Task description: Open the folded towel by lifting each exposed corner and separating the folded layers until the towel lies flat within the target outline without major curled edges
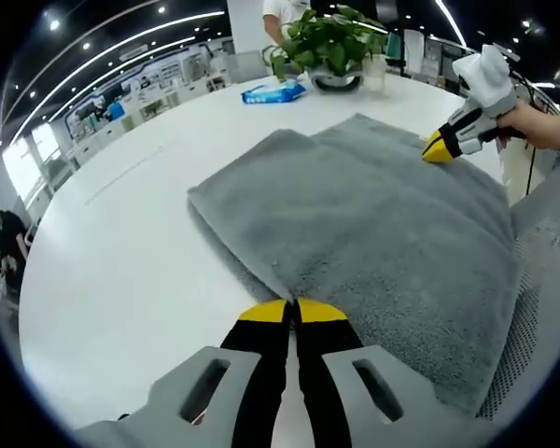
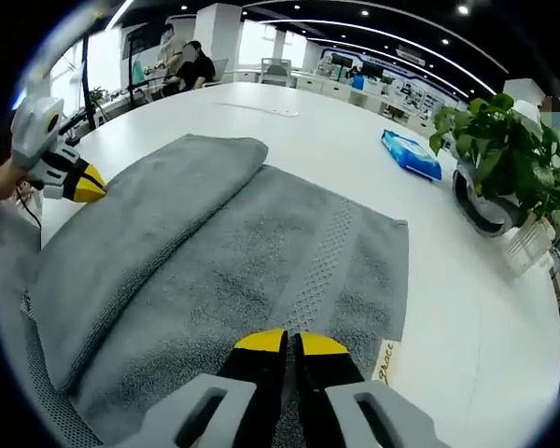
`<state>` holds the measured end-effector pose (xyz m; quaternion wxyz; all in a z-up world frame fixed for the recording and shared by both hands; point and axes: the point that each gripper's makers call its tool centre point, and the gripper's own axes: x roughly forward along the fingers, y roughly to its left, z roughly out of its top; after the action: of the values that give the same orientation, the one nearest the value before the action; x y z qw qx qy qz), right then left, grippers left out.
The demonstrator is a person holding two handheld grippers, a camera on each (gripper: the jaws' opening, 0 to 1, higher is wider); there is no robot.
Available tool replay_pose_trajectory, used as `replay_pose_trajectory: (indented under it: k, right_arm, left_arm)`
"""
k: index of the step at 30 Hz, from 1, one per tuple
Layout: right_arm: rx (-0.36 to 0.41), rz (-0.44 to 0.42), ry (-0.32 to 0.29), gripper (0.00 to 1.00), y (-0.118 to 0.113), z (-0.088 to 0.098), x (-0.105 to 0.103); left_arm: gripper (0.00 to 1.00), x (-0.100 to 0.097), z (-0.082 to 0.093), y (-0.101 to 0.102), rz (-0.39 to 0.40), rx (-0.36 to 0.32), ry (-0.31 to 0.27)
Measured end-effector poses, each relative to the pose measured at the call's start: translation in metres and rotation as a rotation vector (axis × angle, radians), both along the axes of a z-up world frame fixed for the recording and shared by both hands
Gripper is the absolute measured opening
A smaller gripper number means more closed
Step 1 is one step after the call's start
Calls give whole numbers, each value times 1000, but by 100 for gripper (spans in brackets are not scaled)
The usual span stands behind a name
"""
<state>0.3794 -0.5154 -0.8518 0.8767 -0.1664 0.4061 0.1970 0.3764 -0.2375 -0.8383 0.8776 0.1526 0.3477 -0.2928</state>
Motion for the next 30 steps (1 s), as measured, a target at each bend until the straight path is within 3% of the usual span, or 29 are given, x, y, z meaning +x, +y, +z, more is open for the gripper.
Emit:
replay_pose_trajectory:
  k: [10,15,30]
  right_arm:
    - [20,-9,6,0,-1,-1,0]
    - [15,-3,6,0,-1,-1,0]
    - [18,1,6,0,0,-1,0]
  left_arm:
    - [1,-1,-1,22,72,18,52]
    - [1,-5,-10,47,78,121,84]
    - [1,0,-9,91,131,92,93]
